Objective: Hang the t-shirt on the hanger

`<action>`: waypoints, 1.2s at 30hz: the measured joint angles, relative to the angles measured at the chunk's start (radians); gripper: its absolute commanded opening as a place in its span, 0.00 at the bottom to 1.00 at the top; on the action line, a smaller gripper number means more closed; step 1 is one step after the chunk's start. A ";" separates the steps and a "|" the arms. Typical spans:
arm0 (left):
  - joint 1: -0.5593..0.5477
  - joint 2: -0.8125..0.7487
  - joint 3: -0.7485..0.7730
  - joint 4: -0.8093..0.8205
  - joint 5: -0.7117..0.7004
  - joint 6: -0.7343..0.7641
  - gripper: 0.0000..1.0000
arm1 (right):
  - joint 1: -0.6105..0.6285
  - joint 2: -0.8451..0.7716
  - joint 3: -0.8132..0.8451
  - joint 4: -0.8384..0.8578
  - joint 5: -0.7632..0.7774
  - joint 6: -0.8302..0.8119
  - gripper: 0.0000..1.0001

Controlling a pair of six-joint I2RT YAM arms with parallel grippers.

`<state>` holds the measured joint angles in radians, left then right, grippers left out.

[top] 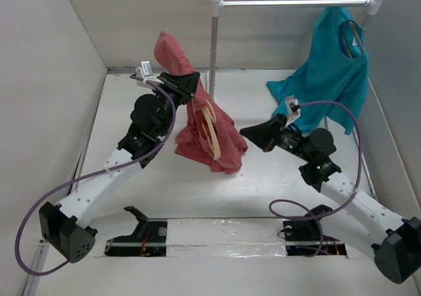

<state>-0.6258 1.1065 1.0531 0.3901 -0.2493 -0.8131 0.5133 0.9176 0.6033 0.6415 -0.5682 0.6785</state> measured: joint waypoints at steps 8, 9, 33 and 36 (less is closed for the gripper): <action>0.049 -0.004 0.006 -0.024 0.075 -0.076 0.00 | 0.080 0.005 -0.126 -0.224 0.161 -0.131 0.52; 0.052 -0.003 0.011 -0.035 0.080 -0.082 0.00 | 0.093 0.016 -0.127 -0.235 0.178 -0.139 0.54; 0.079 0.060 0.141 -0.075 0.103 -0.078 0.00 | 0.256 0.346 -0.049 -0.238 0.445 -0.181 0.00; 0.114 0.126 0.241 -0.076 0.129 -0.080 0.00 | 0.302 0.289 -0.095 -0.245 0.455 -0.173 0.00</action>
<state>-0.5121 1.2324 1.2945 0.3138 -0.1200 -0.8936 0.8150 1.2068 0.5079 0.3969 -0.1127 0.5056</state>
